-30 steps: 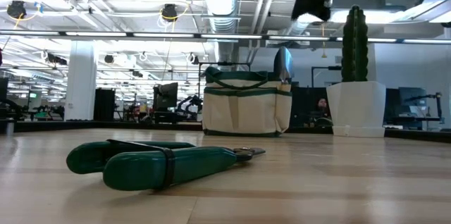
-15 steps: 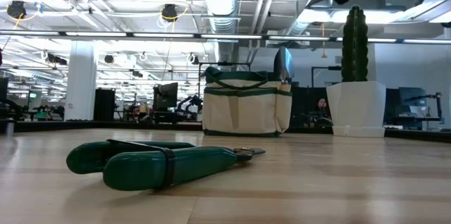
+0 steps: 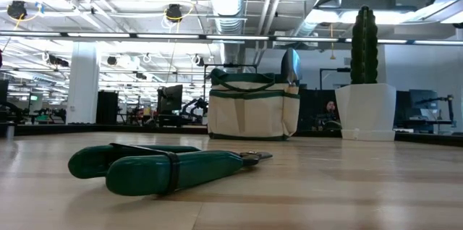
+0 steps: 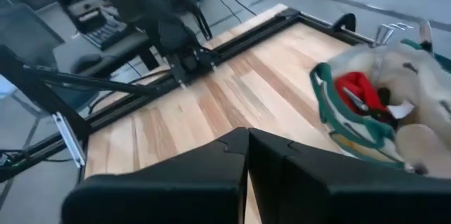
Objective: Pick & Place Garden tools in Gardening bag
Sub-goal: Put the green shears into the brown gardening bag
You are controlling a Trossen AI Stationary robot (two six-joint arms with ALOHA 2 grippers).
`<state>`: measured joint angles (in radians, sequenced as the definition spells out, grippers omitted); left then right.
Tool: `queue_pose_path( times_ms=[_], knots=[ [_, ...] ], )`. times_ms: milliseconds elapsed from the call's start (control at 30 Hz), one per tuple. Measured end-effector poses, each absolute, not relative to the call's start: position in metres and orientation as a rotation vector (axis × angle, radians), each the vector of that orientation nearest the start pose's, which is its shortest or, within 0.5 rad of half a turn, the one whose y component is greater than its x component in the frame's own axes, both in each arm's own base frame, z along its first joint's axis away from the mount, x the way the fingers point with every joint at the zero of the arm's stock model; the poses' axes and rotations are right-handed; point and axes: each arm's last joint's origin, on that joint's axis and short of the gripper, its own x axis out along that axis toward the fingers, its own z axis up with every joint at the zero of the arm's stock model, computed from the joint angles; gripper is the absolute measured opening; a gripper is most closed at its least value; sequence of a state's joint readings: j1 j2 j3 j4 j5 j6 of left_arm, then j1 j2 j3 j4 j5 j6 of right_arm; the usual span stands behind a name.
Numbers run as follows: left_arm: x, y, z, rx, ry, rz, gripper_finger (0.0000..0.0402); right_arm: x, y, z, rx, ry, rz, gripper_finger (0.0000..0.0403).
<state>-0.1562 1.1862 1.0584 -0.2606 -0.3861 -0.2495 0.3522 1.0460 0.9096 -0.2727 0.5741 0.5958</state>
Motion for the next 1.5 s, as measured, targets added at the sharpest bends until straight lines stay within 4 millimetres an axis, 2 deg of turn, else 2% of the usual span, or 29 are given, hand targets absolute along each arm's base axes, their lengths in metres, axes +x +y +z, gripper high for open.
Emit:
queue_pose_path(
  times_ms=[100, 300, 633, 833, 1000, 1100, 1267, 1400, 1500],
  knots=[
    [0.257, -0.033, 0.340, -0.225, 0.337, 0.276, 0.0086, 0.218, 0.074, 0.319, 0.419, 0.267, -0.321, 0.0000],
    [0.254, -0.054, 0.340, -0.227, 0.341, 0.206, 0.0009, 0.218, 0.095, 0.310, 0.439, 0.281, -0.328, 0.0000],
    [0.252, -0.083, 0.348, -0.228, 0.314, 0.210, 0.0001, 0.193, 0.125, 0.317, 0.379, 0.258, -0.216, 0.0000],
    [0.280, -0.111, 0.334, -0.211, 0.364, 0.221, 0.0000, 0.174, 0.135, 0.327, 0.348, 0.243, -0.111, 0.0000],
    [0.307, -0.133, 0.318, -0.243, 0.408, 0.232, 0.0000, 0.157, 0.134, 0.339, 0.298, 0.210, -0.033, 0.0000],
    [0.316, -0.141, 0.311, -0.289, 0.444, 0.252, 0.0000, 0.150, 0.130, 0.344, 0.263, 0.196, -0.017, 0.0000],
    [0.316, -0.146, 0.304, -0.364, 0.587, 0.335, 0.0000, 0.141, 0.121, 0.348, 0.234, 0.202, -0.015, 0.0000],
    [0.319, -0.151, 0.298, -0.456, 0.664, 0.320, 0.0000, 0.140, 0.119, 0.344, 0.201, 0.233, -0.023, 0.0000],
    [0.325, -0.156, 0.285, -0.508, 0.725, 0.311, 0.0000, 0.140, 0.118, 0.342, 0.198, 0.249, -0.029, 0.0000]
  ],
)
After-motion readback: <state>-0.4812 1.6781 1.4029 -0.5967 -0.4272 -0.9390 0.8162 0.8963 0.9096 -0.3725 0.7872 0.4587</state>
